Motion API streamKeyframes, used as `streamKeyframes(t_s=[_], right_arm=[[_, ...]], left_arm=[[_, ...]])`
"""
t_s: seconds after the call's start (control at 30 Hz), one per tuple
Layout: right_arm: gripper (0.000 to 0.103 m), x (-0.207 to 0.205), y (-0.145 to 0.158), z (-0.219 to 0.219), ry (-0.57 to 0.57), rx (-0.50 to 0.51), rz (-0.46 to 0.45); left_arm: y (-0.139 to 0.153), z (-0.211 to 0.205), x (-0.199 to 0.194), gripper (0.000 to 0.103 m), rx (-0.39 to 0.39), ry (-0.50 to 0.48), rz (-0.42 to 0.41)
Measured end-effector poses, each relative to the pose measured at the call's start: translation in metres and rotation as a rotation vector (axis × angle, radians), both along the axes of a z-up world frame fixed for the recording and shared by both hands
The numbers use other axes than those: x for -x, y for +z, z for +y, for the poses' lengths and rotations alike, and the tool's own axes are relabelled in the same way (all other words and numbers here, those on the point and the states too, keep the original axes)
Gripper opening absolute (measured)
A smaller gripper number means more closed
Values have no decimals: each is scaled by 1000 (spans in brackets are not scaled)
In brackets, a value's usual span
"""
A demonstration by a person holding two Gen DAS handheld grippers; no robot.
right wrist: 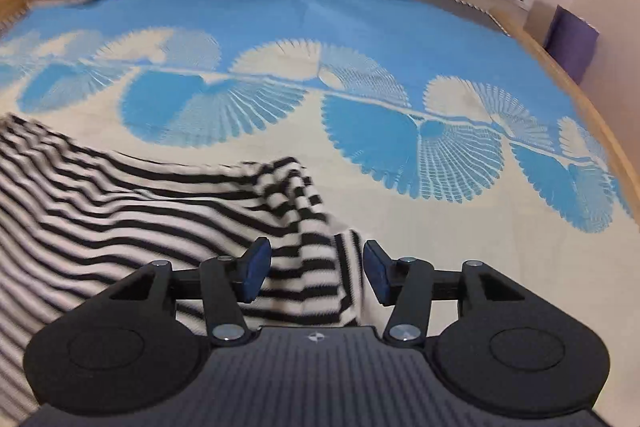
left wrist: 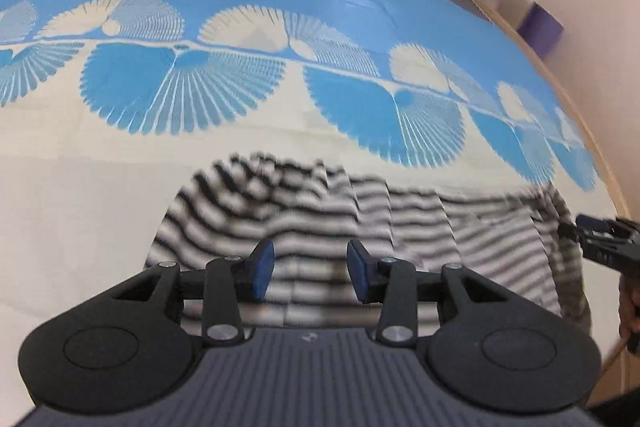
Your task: Fold small clothes
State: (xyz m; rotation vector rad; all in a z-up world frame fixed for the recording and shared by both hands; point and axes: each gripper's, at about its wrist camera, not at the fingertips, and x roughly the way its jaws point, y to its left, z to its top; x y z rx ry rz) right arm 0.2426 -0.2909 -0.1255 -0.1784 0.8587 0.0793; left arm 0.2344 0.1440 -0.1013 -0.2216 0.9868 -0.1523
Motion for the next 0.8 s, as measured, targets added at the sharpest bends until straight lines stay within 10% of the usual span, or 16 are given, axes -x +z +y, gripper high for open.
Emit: streamKeyframes(t_s=[0.1,0.17,0.27,0.37,0.5,0.8], right_arm=[[38,-20,-10,3,-28,-36,31],[9,-29,-16,1,-42,-60,46],[4,-30,-8,-7,-121,-87,-7],[4,-36,-8,-16,-191,-116,-43],[11,-50,-40,-4,-154,-71,124],[43,-10,12,-16,-137,-146,-22]], left_arm=[[-21,-7,-26,43,-6,10,54],[-31,-11,-35,13,-28,7,55],[-32,-7,-43,4,-62,49,-5],[-31,2,-48,1,-71,130,-42],[-51,-10,-53,4,-154,63,54],[-14,32,-35,31,38,109,-4]])
